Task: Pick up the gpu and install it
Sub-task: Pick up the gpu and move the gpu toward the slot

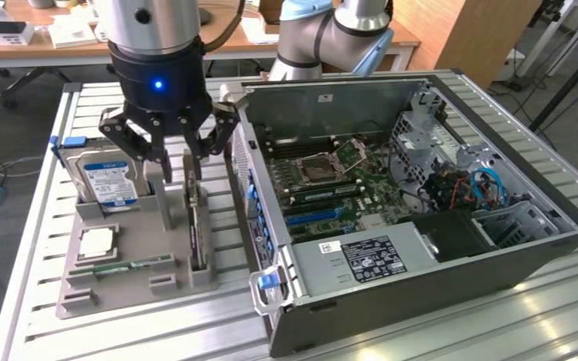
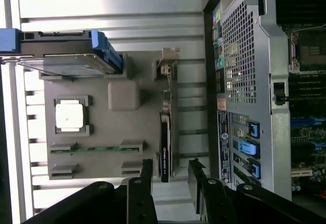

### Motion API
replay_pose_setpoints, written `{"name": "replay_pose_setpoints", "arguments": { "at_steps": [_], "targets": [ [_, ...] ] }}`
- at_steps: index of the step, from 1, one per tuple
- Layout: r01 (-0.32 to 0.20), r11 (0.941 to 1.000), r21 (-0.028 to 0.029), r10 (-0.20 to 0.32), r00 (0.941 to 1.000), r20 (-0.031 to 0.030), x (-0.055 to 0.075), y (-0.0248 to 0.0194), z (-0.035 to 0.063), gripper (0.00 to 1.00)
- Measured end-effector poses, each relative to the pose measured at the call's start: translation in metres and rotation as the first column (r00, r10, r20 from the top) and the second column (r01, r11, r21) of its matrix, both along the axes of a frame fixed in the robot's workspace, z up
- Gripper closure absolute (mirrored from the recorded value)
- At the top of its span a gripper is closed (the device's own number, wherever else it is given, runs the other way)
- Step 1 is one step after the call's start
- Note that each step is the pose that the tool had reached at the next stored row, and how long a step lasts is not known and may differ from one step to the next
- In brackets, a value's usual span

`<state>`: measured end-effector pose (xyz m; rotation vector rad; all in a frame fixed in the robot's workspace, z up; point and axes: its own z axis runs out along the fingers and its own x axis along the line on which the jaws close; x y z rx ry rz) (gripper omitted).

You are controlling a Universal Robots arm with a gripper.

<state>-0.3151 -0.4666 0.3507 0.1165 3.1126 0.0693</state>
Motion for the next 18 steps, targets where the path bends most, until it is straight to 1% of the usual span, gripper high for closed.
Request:
{"name": "replay_pose_setpoints", "arguments": {
  "at_steps": [18],
  "targets": [
    [0.000,1.0000,0.0000,0.000,1.0000,0.0000,0.000,0.0000,-0.0328,0.59]
  ]
}}
